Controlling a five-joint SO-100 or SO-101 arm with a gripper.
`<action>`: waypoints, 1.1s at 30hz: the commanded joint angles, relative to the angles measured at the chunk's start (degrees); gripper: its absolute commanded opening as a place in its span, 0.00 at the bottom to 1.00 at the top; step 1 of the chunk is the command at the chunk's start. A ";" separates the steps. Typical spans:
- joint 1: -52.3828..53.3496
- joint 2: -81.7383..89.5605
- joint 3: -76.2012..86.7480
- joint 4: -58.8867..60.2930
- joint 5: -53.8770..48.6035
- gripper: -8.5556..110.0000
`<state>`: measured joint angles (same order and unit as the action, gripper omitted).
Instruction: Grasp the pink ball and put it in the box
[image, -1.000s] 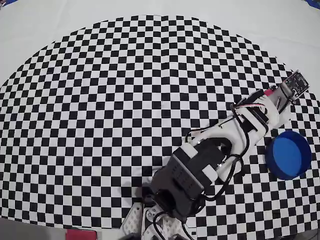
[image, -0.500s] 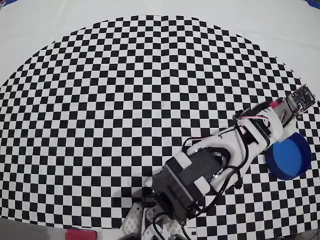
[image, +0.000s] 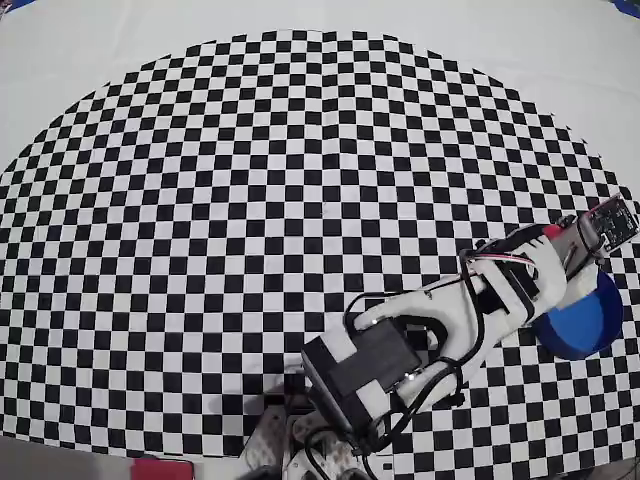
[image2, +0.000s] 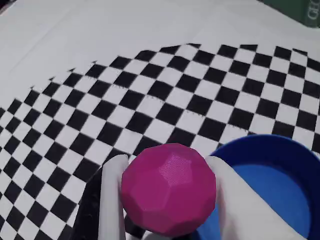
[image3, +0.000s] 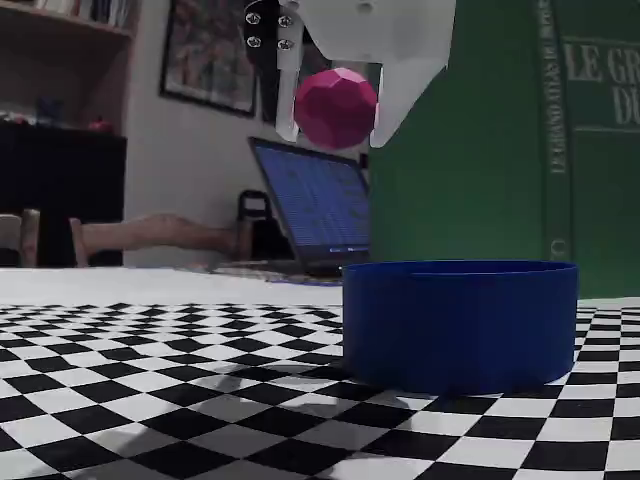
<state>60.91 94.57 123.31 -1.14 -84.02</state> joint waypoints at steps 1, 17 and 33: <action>1.49 4.31 0.70 -1.05 -0.26 0.07; 9.76 5.45 3.34 -2.20 -0.26 0.07; 10.81 1.85 3.25 -3.69 -0.35 0.07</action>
<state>71.37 96.33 127.00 -3.78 -84.02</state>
